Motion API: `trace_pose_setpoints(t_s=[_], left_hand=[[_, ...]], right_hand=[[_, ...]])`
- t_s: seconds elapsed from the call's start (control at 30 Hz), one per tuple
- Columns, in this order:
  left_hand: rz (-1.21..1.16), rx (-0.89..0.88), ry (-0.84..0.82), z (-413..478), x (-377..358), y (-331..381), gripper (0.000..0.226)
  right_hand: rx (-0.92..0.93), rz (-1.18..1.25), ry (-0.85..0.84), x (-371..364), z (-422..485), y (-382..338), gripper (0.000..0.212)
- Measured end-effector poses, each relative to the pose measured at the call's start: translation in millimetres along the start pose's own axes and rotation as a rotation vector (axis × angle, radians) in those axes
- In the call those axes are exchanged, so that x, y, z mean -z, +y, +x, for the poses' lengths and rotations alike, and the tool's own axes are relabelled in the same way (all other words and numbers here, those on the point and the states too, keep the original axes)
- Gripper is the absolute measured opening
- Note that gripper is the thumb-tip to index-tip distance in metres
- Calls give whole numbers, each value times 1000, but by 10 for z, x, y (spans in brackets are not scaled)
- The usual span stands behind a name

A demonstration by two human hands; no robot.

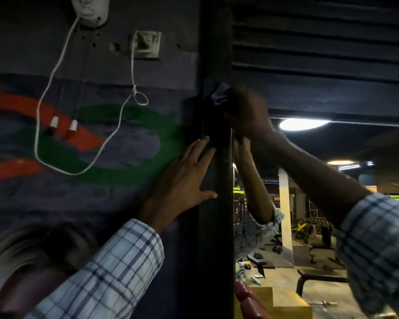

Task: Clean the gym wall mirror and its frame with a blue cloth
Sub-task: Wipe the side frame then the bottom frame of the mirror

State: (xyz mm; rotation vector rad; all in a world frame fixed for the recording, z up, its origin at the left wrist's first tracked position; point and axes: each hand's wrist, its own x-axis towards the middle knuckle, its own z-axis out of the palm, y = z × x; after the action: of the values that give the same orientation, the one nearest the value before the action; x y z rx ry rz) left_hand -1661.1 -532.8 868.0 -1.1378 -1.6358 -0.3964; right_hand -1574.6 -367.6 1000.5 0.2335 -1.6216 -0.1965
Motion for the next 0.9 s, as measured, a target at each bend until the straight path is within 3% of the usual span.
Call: trace_pose_setpoints(t_s=[0.17, 0.3, 0.47, 0.6, 0.7, 0.83, 0.9], left_hand=[[-14, -28, 17, -17, -1, -38, 109], [-26, -31, 21, -33, -27, -53, 109], [-24, -31, 8, -41, -2, -44, 109], [-21, -24, -9, -76, 11, -14, 107], [10, -11, -34, -74, 43, 17, 106], [16, -7, -35, -73, 41, 65, 103], [19, -10, -32, -87, 24, 75, 101]], right_hand=[[-42, 7, 167, -39, 200, -17, 27], [133, -26, -3, -130, 240, -77, 38], [73, -42, 92, -4, 341, -186, 37], [179, -74, -123, 0, 373, -158, 31], [111, -111, -65, 121, 419, -78, 30], [352, -99, -261, 160, 113, -230, 32], [294, -126, -212, 222, 133, -214, 31]])
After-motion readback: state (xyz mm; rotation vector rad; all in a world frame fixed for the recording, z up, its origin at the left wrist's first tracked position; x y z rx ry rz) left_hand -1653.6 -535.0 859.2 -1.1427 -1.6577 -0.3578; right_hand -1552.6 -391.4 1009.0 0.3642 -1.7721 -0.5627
